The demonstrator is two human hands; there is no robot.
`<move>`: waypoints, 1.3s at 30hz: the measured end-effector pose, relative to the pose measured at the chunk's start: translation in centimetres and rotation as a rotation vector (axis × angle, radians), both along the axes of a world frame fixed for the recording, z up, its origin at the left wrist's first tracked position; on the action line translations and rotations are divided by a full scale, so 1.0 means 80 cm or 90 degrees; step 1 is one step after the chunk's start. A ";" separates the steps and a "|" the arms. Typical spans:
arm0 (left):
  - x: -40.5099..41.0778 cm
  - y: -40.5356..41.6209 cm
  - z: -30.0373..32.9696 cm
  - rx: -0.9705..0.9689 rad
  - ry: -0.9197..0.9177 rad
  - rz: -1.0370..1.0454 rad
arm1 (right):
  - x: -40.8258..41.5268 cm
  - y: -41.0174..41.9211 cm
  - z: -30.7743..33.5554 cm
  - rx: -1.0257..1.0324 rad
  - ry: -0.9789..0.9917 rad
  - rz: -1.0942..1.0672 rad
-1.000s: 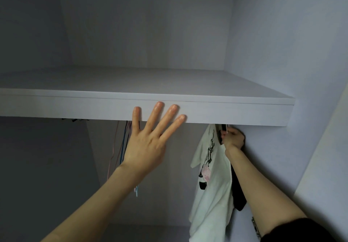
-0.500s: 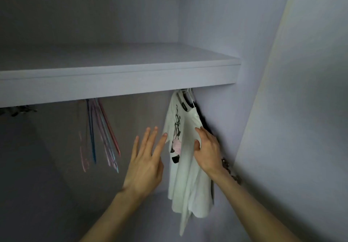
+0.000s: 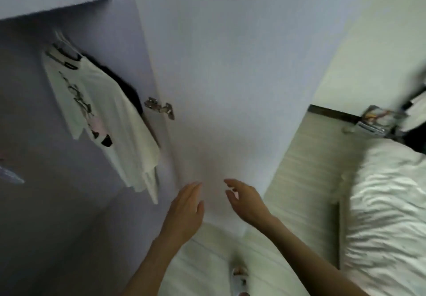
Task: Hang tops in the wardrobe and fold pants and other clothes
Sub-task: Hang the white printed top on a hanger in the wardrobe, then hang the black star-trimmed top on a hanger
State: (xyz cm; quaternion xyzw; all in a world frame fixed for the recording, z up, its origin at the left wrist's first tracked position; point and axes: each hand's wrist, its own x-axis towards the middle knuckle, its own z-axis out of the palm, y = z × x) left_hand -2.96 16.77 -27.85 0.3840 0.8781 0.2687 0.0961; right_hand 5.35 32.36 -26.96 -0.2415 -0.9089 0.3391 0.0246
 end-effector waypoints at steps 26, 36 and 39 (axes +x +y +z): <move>0.700 0.279 -0.069 -0.150 -0.005 -0.830 | 0.880 0.029 -0.060 -0.151 -0.038 -0.834; 0.920 0.342 -0.118 -0.235 0.043 -0.961 | 1.102 0.059 -0.122 -0.100 -0.144 -0.977; 0.953 0.345 -0.133 -0.243 0.037 -0.997 | 1.141 0.076 -0.138 -0.028 -0.215 -1.015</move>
